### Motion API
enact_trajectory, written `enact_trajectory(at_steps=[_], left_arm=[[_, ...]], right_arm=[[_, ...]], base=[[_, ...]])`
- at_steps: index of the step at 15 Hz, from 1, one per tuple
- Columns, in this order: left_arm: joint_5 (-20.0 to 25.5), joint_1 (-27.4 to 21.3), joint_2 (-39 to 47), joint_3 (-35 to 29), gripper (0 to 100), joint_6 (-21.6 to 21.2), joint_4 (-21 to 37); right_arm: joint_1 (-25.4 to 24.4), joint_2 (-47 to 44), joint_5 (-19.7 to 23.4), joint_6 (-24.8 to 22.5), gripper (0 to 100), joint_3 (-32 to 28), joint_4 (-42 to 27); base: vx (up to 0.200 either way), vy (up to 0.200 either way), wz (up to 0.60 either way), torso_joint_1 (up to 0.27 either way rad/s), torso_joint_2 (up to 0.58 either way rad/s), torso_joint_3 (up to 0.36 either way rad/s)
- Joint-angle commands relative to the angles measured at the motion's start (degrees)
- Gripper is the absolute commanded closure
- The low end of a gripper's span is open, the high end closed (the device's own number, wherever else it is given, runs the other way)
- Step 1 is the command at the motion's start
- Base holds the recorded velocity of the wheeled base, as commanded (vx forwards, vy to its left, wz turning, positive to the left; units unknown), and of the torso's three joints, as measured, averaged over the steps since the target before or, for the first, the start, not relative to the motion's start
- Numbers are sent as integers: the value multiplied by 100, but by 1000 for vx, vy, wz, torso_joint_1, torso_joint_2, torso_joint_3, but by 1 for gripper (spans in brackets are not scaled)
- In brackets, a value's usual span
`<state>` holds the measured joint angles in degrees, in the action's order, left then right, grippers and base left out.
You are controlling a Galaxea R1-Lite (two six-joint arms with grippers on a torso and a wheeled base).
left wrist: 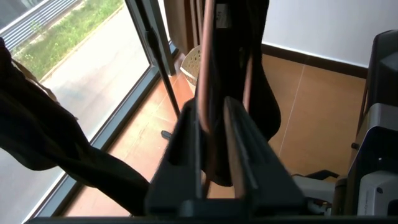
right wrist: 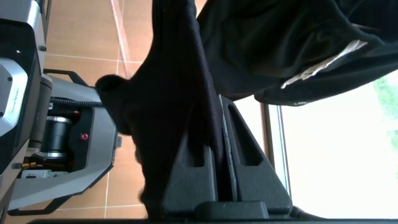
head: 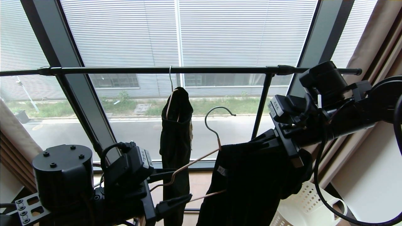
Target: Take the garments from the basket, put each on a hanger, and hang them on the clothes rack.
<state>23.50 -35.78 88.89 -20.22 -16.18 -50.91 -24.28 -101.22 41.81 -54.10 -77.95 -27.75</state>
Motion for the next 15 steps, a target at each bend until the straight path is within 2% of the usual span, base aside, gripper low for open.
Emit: enact_trajectory(at_steps=[1, 5, 9, 11, 12, 15], left_arm=[[-4, 1, -4, 10, 0, 1, 2], [-12, 141, -127, 124, 0, 18, -271], [-30, 273, -487, 379, 0, 159, -279], [-12, 449, -839, 757, 0, 1169, -279], [-4, 431, -847, 897, 0, 1688, -279], [-12, 414, -531, 871, 0, 2382, -279]], right_arm=[[3, 76, 2, -4, 100, 43, -3], [29, 208, 11, -4, 100, 157, 6], [170, 287, 2, 58, 100, 157, 41], [337, 428, 11, 690, 100, 183, 68], [495, 515, 29, 840, 100, 192, 76], [943, 638, 143, 901, 100, 192, 94]], base=[[0, 0, 0, 0, 0, 0], [0, 0, 0, 0, 0, 0], [0, 0, 0, 0, 0, 0], [0, 0, 0, 0, 0, 0], [0, 0, 0, 0, 0, 0], [0, 0, 0, 0, 0, 0]])
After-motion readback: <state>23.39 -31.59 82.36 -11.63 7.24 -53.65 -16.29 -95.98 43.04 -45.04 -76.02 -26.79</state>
